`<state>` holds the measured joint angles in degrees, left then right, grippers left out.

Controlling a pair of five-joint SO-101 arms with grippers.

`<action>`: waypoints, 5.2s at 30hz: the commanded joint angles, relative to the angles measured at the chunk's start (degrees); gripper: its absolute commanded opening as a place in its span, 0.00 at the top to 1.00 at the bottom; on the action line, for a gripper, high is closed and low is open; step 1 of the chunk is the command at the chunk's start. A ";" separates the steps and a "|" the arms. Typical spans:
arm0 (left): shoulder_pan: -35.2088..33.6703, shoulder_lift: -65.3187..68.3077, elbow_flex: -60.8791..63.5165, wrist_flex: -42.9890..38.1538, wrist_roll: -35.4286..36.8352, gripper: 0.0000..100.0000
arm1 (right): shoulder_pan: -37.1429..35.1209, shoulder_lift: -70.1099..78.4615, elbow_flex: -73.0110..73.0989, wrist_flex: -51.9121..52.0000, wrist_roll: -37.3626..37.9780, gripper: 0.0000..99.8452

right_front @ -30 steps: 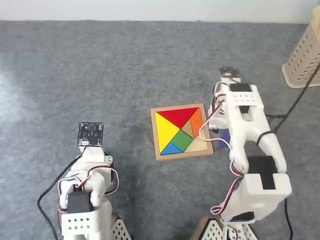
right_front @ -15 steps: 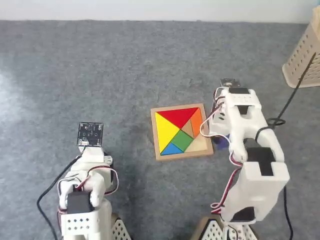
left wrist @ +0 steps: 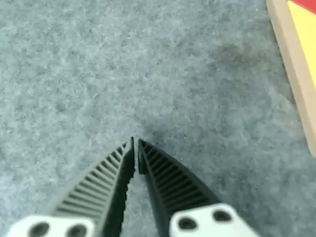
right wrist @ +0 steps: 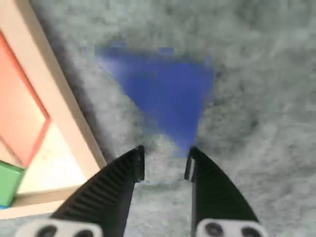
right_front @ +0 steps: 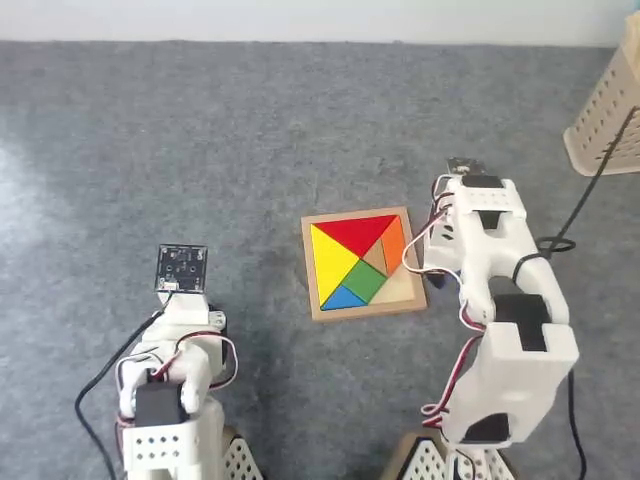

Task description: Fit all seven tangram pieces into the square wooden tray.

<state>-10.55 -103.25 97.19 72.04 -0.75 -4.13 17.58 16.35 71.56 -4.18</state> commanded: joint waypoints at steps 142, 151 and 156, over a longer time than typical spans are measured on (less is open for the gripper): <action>0.26 -0.88 -0.66 0.18 0.44 0.99 | -19.82 -4.88 -5.54 10.77 -39.38 0.87; 0.26 -0.88 -0.66 0.18 0.44 0.99 | -17.63 -4.26 -9.67 9.80 -44.31 0.87; 0.26 -0.88 -0.66 0.18 0.44 0.99 | -17.71 -4.26 -9.67 9.71 -44.13 0.85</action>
<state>-10.64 -103.25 97.19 72.04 -0.75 -22.51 13.54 9.41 81.85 -47.78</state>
